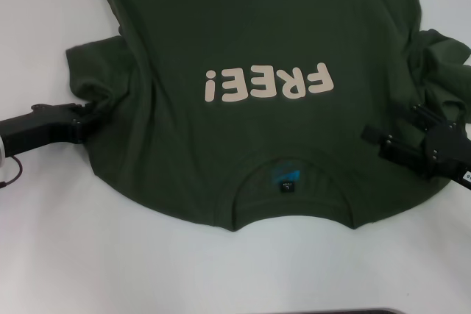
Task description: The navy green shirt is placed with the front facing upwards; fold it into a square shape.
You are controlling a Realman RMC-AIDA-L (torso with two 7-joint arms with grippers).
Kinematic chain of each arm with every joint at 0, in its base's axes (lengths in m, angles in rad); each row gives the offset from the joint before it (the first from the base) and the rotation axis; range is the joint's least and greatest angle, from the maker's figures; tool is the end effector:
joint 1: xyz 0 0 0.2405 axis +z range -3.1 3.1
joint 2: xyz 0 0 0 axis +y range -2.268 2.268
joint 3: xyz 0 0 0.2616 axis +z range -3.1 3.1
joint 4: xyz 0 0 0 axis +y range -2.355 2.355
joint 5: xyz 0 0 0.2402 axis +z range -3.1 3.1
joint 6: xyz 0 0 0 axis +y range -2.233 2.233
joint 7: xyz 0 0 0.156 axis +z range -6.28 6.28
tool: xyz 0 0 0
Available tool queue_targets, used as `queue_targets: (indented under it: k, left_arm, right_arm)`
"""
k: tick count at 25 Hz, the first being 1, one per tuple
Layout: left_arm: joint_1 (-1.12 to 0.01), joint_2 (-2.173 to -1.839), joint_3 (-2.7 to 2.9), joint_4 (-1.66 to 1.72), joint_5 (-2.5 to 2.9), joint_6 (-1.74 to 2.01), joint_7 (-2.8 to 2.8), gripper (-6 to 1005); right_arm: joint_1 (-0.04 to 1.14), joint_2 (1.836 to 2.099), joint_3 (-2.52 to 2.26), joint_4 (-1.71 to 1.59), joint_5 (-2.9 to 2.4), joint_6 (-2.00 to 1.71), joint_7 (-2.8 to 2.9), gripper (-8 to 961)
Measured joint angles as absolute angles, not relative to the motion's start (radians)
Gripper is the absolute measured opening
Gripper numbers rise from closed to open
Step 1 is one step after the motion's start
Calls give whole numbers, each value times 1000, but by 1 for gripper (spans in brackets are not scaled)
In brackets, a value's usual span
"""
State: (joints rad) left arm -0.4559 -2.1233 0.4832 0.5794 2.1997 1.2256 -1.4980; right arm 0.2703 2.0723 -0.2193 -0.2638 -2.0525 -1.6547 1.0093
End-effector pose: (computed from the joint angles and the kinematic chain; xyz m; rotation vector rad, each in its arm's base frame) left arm -0.3699 0.3441 -0.0308 -2.3406 -1.1124 -0.4446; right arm 0.3684 0.2393 -0.0348 -2.2586 0.8990 1.0417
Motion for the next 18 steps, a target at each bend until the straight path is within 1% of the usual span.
queue_targets:
  k: [7,13,18]
  left_arm:
    - [-456,-2122,484,578,2197,1232,-1499,162]
    - [-459,-2118,480,578,2192,1257,-1504,48]
    - [-463,-2117,478,583,2170,1308,-1517,46]
  right_arm:
    - [268,2072,-219,-265,-2053,-1655,1009,910]
    - [270,2072,-219,-265,-2052,-1655,1009,911]
    - [270,2072,-219,-263,-2053,-1654,1009,912]
